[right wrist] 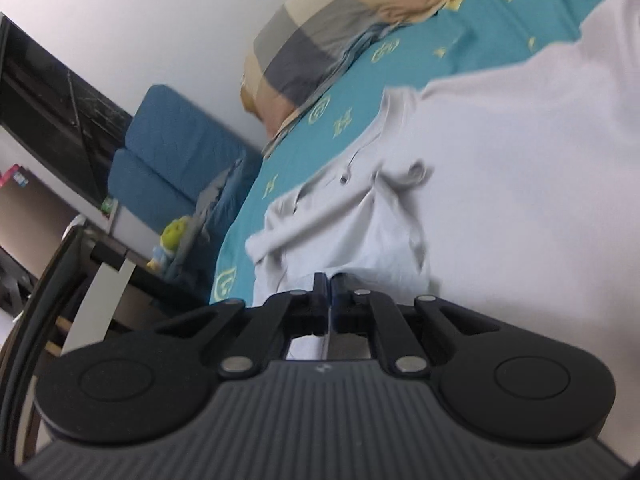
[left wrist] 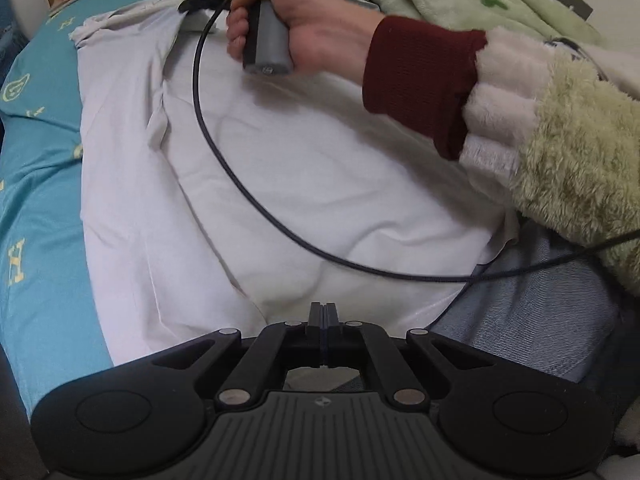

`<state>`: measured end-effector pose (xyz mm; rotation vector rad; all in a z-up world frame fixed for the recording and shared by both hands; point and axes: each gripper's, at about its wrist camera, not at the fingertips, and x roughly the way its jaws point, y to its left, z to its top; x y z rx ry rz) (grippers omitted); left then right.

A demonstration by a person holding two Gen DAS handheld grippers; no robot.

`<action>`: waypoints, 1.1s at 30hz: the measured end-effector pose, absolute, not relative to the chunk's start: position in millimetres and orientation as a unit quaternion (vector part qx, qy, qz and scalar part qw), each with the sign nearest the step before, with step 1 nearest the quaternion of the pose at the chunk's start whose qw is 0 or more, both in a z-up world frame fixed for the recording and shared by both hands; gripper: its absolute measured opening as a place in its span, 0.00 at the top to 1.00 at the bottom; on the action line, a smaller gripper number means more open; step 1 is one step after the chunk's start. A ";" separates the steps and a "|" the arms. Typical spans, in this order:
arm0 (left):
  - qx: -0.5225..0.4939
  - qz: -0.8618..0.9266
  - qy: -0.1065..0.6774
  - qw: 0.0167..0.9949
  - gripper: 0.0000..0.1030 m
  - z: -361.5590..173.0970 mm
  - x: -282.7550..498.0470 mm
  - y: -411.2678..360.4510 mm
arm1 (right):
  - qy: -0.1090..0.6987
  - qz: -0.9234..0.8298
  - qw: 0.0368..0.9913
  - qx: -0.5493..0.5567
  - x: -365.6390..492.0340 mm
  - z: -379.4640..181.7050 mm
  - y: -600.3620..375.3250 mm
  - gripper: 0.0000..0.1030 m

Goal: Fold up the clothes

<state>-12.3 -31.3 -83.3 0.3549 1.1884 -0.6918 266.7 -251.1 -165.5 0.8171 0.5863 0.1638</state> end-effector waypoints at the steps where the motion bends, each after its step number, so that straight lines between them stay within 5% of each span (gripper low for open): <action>1: 0.162 -0.308 0.545 0.762 1.00 -82.6 -10.9 -30.2 | 0.282 0.075 0.876 0.384 267.8 -166.1 -252.6 0.96; 4: 0.157 -0.279 0.545 0.775 0.93 -78.2 -5.8 -25.6 | 0.291 0.071 0.883 0.362 270.8 -172.7 -249.7 0.96; 6: 0.169 -0.258 0.544 0.781 0.57 -81.2 3.5 -20.8 | 0.299 0.071 0.880 0.362 270.2 -177.0 -248.5 0.96; 11: 0.200 -0.225 0.542 0.785 0.42 -85.2 4.6 -23.0 | 0.303 0.076 0.876 0.369 265.5 -177.2 -248.0 0.96; 16: 0.195 -0.194 0.568 0.776 0.44 -105.8 20.3 -20.4 | 0.306 0.081 0.880 0.355 264.0 -173.7 -242.6 0.96; 17: 0.191 -0.190 0.574 0.773 0.58 -109.6 23.7 -19.7 | 0.307 0.082 0.880 0.354 263.7 -173.3 -241.4 0.96; 18: 0.190 -0.190 0.582 0.767 0.82 -113.3 25.0 -20.4 | 0.307 0.083 0.880 0.352 263.4 -172.5 -240.4 0.96; 20: 0.195 -0.195 0.590 0.759 0.94 -117.2 23.9 -22.5 | 0.308 0.085 0.882 0.347 262.7 -170.3 -238.5 0.96; 28: 0.172 -0.271 0.562 0.762 0.97 -84.2 -4.2 -34.1 | 0.259 0.087 0.909 0.315 255.3 -139.7 -241.1 0.96; 33: 0.165 -0.285 0.584 0.742 0.97 -110.5 -4.4 -46.2 | 0.279 0.061 0.916 0.283 259.9 -151.1 -244.1 0.96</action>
